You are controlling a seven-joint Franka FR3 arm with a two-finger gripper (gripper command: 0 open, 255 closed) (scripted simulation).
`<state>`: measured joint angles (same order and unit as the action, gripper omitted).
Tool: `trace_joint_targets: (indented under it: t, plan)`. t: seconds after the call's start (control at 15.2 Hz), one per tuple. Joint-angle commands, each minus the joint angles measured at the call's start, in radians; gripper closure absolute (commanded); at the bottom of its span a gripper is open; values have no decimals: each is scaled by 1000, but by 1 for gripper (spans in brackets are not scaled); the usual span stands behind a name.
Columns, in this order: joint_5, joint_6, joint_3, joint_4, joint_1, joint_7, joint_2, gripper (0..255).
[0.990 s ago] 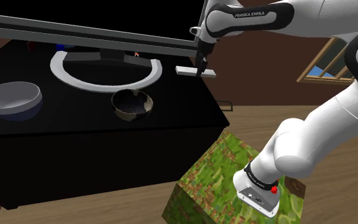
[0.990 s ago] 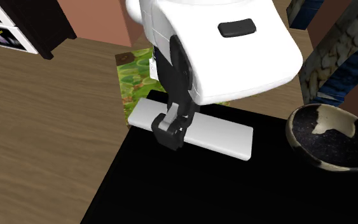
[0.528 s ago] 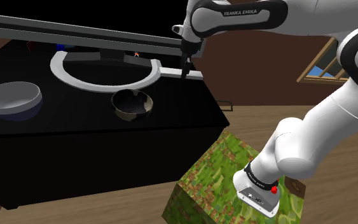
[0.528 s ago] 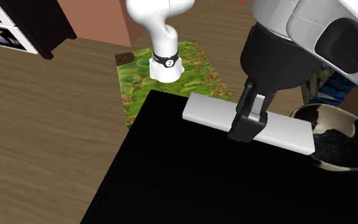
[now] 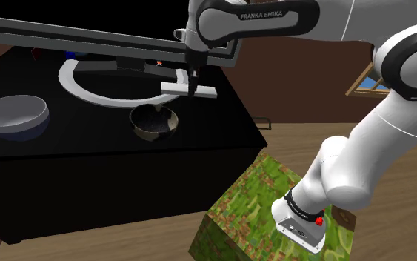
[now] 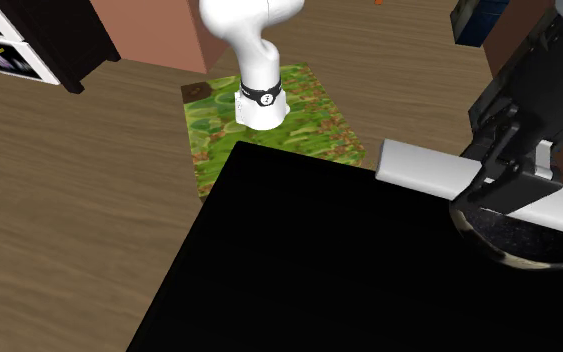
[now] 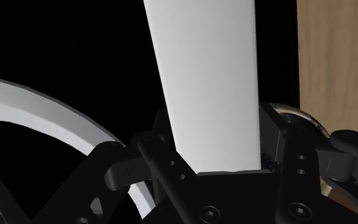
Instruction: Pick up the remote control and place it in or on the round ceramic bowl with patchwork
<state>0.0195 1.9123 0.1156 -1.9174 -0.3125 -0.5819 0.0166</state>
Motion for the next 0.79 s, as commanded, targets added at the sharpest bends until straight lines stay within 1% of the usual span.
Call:
trace_joint_targets:
  t: [0.0,0.33,0.53,0.73]
  plan:
    - [-4,-9,-21,44,-20,41,-34,255]
    - [-7,-39,-67,172,-71,137,-136,255]
    - [-5,-67,-93,280,-106,198,-215,255]
    - [-5,-28,-92,244,-107,198,-219,255]
